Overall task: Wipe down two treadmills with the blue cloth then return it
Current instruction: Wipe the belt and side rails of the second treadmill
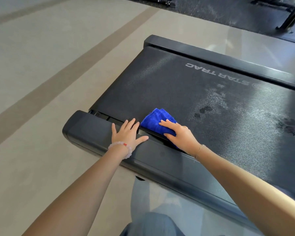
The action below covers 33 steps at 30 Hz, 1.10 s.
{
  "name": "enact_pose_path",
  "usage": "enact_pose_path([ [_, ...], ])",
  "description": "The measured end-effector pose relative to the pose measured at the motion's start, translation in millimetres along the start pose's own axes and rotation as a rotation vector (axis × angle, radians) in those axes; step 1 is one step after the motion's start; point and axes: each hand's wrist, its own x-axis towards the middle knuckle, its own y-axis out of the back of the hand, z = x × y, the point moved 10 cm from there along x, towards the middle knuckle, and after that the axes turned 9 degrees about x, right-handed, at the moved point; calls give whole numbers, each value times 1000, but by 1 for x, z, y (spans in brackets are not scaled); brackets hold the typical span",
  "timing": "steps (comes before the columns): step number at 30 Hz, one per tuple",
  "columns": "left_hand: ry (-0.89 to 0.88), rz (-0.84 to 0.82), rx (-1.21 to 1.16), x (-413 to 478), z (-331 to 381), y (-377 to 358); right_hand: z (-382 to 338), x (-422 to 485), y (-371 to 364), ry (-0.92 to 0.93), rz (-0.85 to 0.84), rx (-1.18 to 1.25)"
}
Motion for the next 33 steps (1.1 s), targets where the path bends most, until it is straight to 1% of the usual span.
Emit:
enact_pose_path([
  [4,5,-14,-1,1,-2,-2,-1,0,-4,30,-95,-34],
  [17,8,-49,-5,3,-2,-2,1,-5,0,70,-111,-48],
  [23,98,-77,4,-3,0,1,13,-15,6,113,-136,-54],
  [28,168,-10,-19,-14,3,5,36,-19,26,120,-147,-73],
  [33,201,-15,-34,-18,13,11,48,-20,38,137,-150,-81],
])
